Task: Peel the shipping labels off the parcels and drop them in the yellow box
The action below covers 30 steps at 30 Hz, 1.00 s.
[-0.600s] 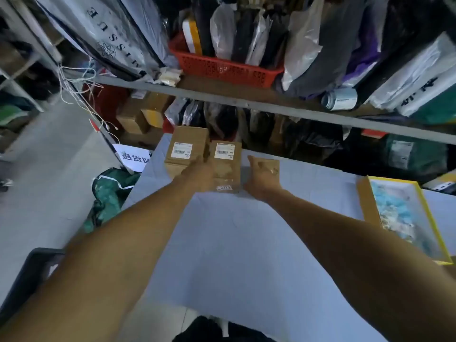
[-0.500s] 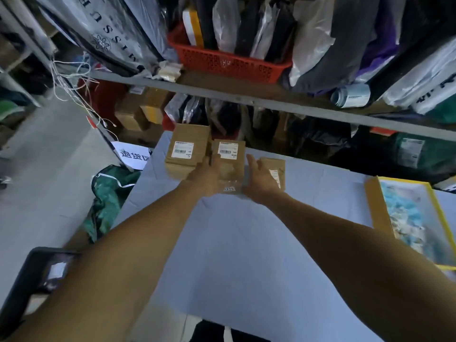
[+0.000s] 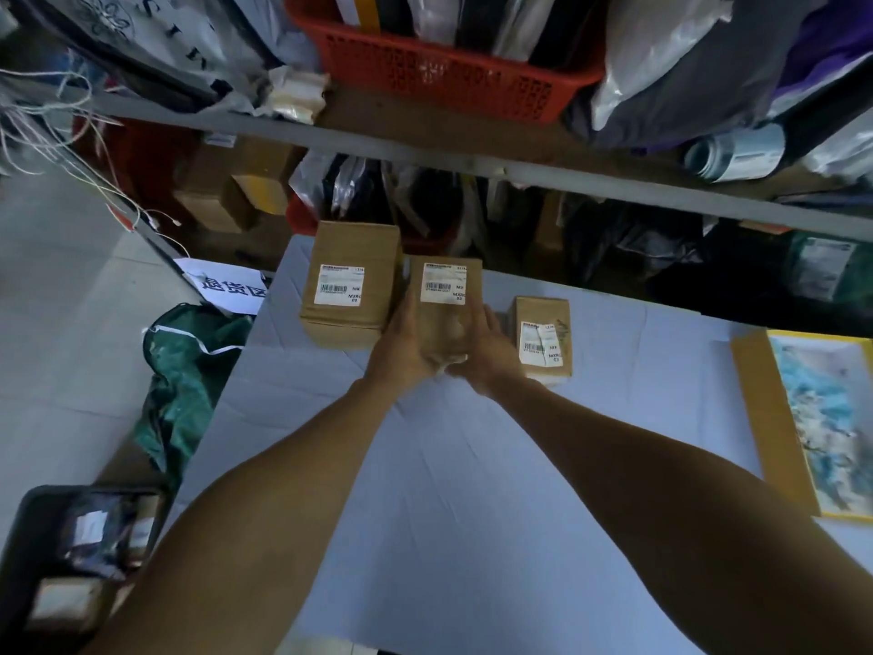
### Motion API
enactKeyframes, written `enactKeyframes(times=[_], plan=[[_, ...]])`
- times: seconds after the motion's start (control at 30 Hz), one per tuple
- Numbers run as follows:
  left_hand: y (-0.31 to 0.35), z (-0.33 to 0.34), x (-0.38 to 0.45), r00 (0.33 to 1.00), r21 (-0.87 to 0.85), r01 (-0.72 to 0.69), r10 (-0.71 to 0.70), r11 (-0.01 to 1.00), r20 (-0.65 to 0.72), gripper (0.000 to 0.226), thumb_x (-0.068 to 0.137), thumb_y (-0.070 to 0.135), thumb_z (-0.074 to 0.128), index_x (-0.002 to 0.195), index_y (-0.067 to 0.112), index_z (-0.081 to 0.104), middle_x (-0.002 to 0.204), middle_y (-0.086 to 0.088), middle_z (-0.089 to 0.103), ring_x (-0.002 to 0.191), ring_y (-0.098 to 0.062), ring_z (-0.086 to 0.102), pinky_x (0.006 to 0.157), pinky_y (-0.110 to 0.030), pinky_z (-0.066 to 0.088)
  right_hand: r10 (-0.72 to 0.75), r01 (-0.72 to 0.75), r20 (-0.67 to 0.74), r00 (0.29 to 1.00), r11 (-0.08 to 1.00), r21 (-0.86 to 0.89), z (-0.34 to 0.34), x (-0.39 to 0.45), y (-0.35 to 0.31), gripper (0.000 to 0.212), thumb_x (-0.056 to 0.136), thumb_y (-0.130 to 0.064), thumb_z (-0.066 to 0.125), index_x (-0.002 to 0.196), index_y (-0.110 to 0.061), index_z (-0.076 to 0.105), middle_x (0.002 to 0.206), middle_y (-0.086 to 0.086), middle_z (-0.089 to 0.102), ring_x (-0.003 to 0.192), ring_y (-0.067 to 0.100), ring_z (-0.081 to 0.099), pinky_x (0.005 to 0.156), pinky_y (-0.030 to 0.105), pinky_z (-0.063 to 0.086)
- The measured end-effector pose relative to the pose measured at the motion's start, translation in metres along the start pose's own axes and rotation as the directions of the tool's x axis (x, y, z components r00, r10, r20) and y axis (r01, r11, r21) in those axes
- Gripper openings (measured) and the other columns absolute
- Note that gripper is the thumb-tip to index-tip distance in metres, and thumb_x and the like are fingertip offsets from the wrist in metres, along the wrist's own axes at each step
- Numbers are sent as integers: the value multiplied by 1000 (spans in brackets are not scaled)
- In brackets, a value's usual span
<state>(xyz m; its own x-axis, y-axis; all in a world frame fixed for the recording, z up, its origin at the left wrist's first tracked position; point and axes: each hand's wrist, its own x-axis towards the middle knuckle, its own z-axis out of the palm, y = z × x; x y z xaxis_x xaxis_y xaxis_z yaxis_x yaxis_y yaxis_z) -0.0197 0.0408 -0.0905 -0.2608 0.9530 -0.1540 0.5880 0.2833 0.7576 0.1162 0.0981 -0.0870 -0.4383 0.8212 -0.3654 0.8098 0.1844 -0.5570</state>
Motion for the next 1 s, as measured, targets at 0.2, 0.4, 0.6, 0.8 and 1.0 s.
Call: enactKeyframes(times=[0.2,0.4,0.6,0.8,1.0], plan=[[-3,-8,-10,996,9,88,-89,996,26,124,59,29,91,154,33,11,150,5,41,131,-18,46,99,-32,44,-38,38,-95,995,999,-9,-6,-17,-5,106,71,-18,80,151,-29,12,132,1,46,107,29,60,82,42,55],[4,-7,-42,997,25,44,-45,999,59,114,59,30,90,148,38,19,142,7,48,121,-20,54,93,-37,50,-57,67,-174,983,996,52,4,-58,-2,107,70,-18,76,151,-35,9,137,-7,40,100,26,62,70,43,57],[10,-1,-98,993,50,36,-41,998,113,120,64,33,89,153,36,10,150,2,42,129,-26,49,94,-35,46,-19,32,-185,983,997,68,21,-118,6,108,71,-27,79,150,-39,8,149,-6,36,104,33,62,78,48,56],[13,30,-170,990,50,88,-93,995,109,114,60,36,90,150,33,20,147,6,46,125,-24,53,90,-28,45,33,-22,-163,986,997,69,41,-193,29,108,70,-29,75,150,-41,5,145,-8,38,103,30,62,76,45,55],[32,57,-229,983,55,127,-133,990,122,120,55,40,91,150,36,18,147,7,46,126,-24,53,95,-34,49,16,0,-128,992,993,120,42,-251,61,104,72,-30,77,152,-34,11,143,-5,42,110,30,59,82,43,53]])
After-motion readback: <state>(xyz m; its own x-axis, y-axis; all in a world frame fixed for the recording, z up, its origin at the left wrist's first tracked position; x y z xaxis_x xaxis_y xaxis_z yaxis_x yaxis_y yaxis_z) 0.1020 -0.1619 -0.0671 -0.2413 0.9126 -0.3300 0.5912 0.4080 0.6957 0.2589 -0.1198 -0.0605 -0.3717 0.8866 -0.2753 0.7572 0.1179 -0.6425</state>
